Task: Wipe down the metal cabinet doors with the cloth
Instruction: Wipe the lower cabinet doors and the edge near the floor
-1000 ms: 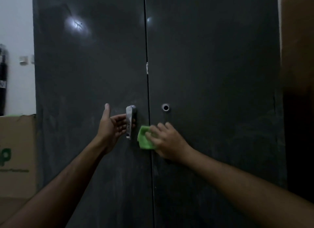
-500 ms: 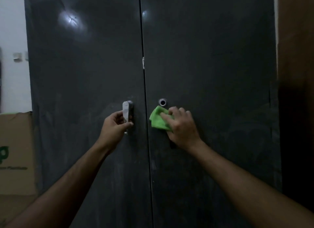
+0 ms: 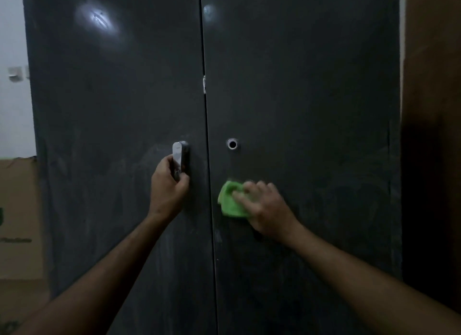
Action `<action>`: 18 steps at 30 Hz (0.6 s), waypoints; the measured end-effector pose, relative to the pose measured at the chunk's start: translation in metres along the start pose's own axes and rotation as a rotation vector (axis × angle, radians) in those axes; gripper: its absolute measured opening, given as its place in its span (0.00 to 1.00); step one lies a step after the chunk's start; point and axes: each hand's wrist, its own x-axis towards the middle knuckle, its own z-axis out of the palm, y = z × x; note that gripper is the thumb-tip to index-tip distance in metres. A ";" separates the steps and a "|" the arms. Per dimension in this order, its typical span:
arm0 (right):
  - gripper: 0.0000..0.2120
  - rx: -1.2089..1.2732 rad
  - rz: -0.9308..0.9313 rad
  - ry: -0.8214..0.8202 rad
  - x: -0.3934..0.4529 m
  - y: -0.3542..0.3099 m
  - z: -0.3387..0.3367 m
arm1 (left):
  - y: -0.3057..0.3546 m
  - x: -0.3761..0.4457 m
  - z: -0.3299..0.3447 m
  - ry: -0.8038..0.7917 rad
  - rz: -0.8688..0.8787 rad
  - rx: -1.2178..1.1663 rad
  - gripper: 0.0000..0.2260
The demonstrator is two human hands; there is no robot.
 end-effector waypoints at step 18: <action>0.27 0.025 0.463 0.174 0.002 0.040 -0.006 | -0.071 -0.026 0.034 -0.020 0.101 0.258 0.66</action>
